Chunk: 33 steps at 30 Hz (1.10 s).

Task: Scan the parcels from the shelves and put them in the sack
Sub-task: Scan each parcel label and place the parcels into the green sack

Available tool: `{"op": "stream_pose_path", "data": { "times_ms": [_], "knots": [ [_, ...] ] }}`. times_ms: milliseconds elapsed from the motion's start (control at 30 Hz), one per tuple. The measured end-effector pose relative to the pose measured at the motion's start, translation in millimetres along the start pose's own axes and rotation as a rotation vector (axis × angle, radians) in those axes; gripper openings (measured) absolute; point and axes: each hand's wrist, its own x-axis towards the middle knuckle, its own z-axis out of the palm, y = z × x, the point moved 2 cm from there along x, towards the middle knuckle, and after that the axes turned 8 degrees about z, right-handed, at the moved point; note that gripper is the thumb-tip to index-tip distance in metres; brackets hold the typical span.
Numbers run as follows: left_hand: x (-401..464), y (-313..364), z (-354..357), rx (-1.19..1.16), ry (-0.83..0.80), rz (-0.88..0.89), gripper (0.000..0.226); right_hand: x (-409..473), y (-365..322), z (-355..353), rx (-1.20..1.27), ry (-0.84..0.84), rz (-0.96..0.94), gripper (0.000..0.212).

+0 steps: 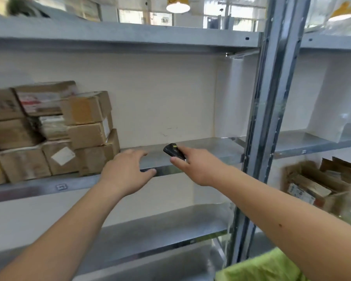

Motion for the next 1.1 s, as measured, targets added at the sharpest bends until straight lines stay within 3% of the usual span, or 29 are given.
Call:
{"op": "stream_pose_path", "data": {
  "times_ms": [267,533,933,1100],
  "knots": [
    [-65.7,-17.7,-50.3,0.17,0.084,-0.079,0.073,-29.7,-51.2,-5.6,0.012,-0.032,-0.163,0.043],
    [-79.2,-58.0,-104.0,0.24,0.161,-0.139,0.078,-15.3,-122.8,-18.0,-0.033,0.077,-0.221,0.036],
    [-9.6,-115.8,-155.1,0.194,0.217,-0.067,0.084,46.2,-191.1,-34.0,-0.043,0.189,-0.092,0.048],
    [21.7,-131.0,-153.6,0.001,0.187,-0.084,0.083,74.5,-195.2,-32.9,-0.092,0.159,-0.026,0.053]
  ]
}}
